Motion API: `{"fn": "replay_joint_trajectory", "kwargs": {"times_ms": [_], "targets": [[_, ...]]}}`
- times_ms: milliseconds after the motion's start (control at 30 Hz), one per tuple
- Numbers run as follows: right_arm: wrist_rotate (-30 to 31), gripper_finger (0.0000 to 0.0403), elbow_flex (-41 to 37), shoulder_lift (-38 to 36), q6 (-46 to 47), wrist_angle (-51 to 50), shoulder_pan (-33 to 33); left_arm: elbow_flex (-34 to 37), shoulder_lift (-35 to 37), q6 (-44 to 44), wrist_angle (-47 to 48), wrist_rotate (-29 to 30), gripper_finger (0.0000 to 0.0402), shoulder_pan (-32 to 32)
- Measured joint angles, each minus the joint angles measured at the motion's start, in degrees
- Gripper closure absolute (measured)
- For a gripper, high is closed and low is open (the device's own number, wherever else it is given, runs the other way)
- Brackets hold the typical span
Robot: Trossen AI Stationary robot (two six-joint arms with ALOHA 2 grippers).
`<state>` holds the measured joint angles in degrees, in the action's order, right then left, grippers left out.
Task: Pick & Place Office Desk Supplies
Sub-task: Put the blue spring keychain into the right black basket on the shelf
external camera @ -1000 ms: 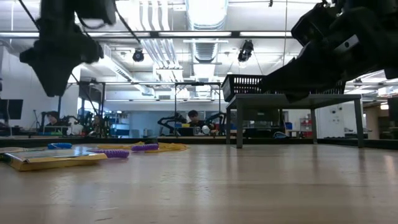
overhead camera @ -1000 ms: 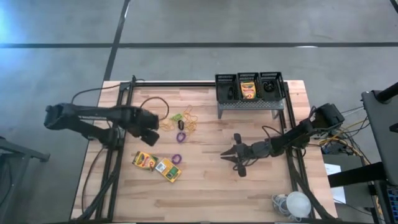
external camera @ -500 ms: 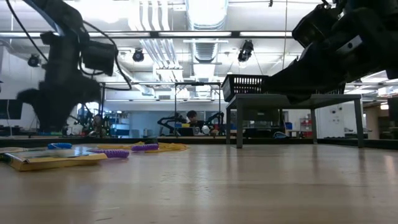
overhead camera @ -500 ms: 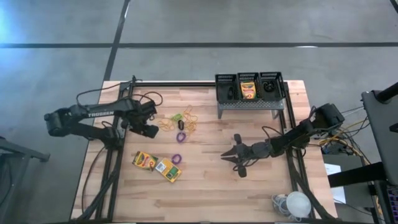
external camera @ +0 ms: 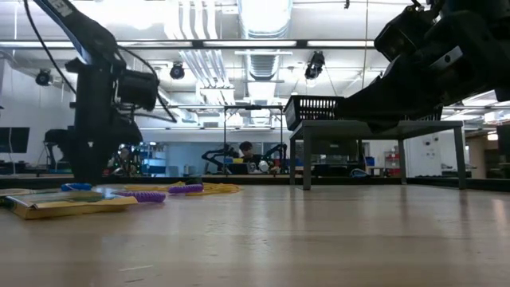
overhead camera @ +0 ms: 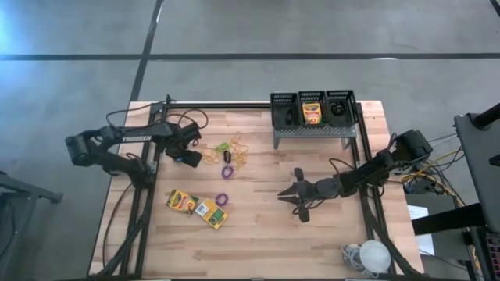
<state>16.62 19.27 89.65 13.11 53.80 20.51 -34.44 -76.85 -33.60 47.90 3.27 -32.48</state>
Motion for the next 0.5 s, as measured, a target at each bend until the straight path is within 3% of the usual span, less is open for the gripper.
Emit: {"fn": "replay_joint_trajectory", "kwargs": {"times_ms": [200,500], "targets": [[0.0,0.0346,0.0,0.0,0.2,0.0,0.0,-0.4,-4.1,0.8,-1.7,-0.3,0.0261,-1.4],[0.0,0.0346,0.0,0.0,0.4,0.0,0.0,-0.3,-3.2,0.8,-1.9,-1.7,0.0367,-1.3]]}}
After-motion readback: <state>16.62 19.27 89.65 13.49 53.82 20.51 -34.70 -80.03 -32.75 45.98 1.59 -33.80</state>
